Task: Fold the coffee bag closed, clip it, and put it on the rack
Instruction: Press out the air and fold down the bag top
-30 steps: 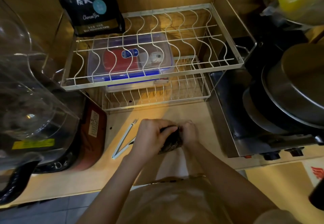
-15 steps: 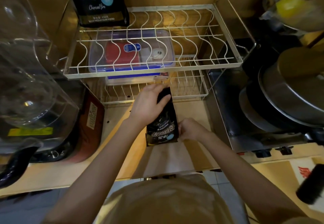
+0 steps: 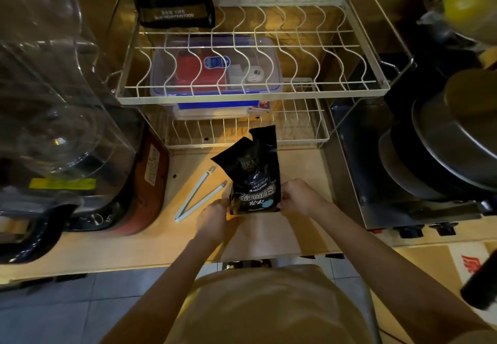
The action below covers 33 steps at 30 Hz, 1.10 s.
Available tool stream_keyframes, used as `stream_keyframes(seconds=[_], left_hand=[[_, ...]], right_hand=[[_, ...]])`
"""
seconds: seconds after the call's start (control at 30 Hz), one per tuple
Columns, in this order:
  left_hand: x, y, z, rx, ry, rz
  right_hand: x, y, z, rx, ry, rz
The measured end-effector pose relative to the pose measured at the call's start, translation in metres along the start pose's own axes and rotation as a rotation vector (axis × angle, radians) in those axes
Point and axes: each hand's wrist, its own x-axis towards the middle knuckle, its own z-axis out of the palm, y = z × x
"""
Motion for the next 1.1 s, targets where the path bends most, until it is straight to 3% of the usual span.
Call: stream_keyframes(seconds=[0.2, 0.37, 0.43, 0.57, 0.63, 0.73, 0.83, 0.97, 1.1], left_hand=[[0.000, -0.004, -0.002, -0.116, 0.047, 0.158], [-0.002, -0.004, -0.010, -0.050, 0.003, 0.267], [-0.001, -0.002, -0.015, -0.043, -0.002, 0.282], [0.001, 0.005, -0.021, -0.013, 0.009, 0.302], [0.002, 0.008, -0.023, 0.013, -0.002, 0.308], [0.002, 0.012, -0.027, 0.044, -0.007, 0.332], [0.002, 0.015, -0.030, 0.059, 0.012, 0.348], [0.002, 0.015, -0.030, 0.087, 0.028, 0.362], [-0.001, 0.011, -0.026, 0.070, 0.018, 0.357]], right_hand=[[-0.003, -0.002, -0.001, -0.017, -0.004, 0.049], [-0.020, -0.028, -0.021, -0.213, -0.143, 0.086], [-0.035, -0.049, -0.042, -0.355, -0.171, 0.010], [-0.056, -0.095, -0.069, -0.410, 0.037, -0.444], [-0.048, -0.109, -0.068, -0.581, 0.039, -0.591], [-0.029, -0.116, -0.061, -0.950, -0.029, -0.568], [-0.023, -0.118, -0.063, -1.125, -0.061, -0.532], [-0.019, -0.113, -0.069, -1.154, -0.061, -0.638], [-0.012, -0.109, -0.085, -0.947, 0.037, -0.675]])
